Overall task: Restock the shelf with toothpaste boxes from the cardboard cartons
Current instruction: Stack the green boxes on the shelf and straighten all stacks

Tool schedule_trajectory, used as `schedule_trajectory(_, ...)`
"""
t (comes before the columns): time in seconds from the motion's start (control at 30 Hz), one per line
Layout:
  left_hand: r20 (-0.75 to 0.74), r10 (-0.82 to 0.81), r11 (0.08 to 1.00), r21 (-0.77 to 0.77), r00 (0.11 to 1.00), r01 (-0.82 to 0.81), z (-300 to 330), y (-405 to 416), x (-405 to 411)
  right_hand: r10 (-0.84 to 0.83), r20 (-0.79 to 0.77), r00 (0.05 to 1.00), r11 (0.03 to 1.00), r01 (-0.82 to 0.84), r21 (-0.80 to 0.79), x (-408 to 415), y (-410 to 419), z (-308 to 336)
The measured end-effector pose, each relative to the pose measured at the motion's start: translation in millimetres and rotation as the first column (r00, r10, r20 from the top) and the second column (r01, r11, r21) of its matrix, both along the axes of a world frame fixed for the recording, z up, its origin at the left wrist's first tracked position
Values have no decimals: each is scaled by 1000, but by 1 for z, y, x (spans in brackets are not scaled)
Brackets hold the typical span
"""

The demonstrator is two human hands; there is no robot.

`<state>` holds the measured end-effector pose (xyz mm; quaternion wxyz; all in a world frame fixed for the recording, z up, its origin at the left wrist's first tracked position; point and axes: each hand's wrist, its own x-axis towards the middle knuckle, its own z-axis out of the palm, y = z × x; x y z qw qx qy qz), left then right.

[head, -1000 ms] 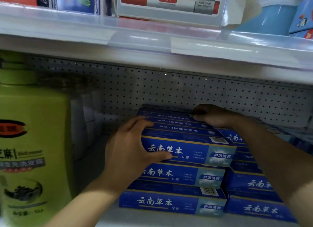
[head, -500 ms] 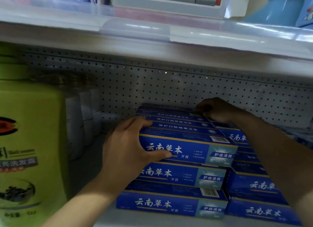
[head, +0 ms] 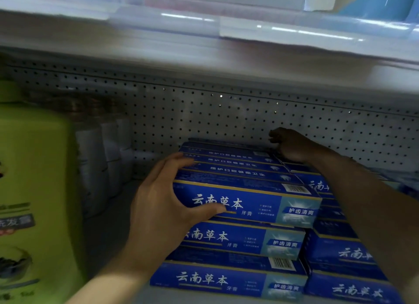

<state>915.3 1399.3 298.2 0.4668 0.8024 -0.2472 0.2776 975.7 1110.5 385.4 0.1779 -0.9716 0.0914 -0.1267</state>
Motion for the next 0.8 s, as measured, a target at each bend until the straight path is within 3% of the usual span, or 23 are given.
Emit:
schedule_trajectory(0.17,-106,-80,990,-121,991,67,0,4,0,-4,-73,997,997,-1,-72,4,4,-4)
schedule_trajectory(0.3,-177,-92,989,-133,980,69,-1,2,0,33,-55,998,999,-35,-41,1,4,-4)
schedule_trajectory(0.43,-234,-196,958,-251,952,135,-4,1,-1,23,66,998,996,-28,88,-3,3,-3)
schedule_trajectory(0.53,-277,-311,916,-342,909,209,-3,2,1,61,119,991,997,-66,42,-15,12,5)
schedule_trajectory(0.73,-382,-396,851,-494,835,178,-3,17,17,202,-241,949,975,-218,-43,-47,52,6)
schedule_trajectory(0.77,-371,-446,796,-581,815,171,-7,23,23,193,-252,948,973,-217,-74,-49,53,4)
schedule_trajectory(0.8,-334,-502,655,-749,797,99,-12,23,29,188,-217,958,974,-210,-84,-51,54,2)
